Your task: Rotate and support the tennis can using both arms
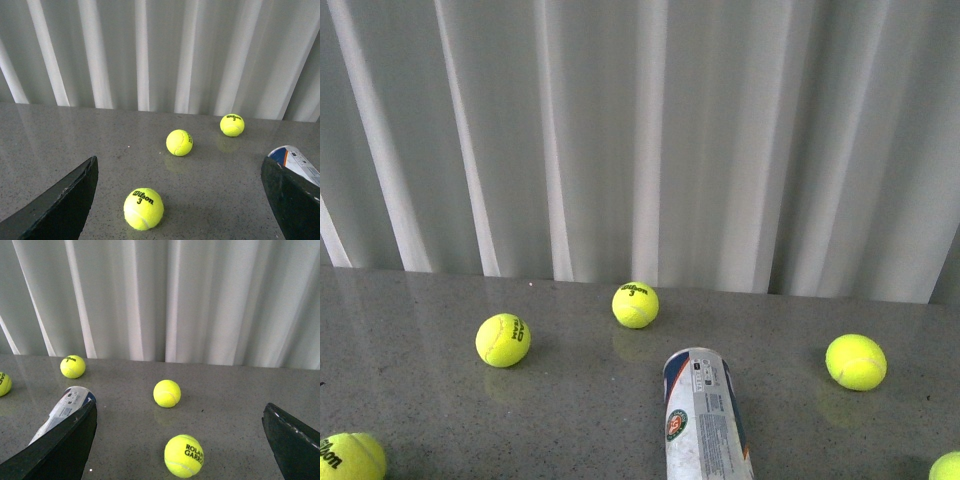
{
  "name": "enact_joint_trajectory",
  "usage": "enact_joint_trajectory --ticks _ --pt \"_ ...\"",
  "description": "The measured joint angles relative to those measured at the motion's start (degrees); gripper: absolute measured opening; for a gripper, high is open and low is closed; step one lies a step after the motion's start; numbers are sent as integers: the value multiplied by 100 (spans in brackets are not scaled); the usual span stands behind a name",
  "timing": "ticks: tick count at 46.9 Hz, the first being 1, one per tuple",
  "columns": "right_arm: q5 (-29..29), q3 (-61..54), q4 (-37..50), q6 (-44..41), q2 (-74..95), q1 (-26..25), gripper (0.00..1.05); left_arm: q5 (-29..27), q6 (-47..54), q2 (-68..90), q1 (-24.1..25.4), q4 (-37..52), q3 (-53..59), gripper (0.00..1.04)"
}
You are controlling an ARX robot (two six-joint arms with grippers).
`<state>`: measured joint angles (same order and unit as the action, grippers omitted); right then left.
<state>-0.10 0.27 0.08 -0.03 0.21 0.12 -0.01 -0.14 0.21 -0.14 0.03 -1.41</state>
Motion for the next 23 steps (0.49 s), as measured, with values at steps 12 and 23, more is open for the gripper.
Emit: enact_joint_trajectory --ticks 12,23 --pt "0 0 0 0 0 0 98 0 0 0 0 0 0 98" --pt "0 0 0 0 0 0 98 0 0 0 0 0 0 98"
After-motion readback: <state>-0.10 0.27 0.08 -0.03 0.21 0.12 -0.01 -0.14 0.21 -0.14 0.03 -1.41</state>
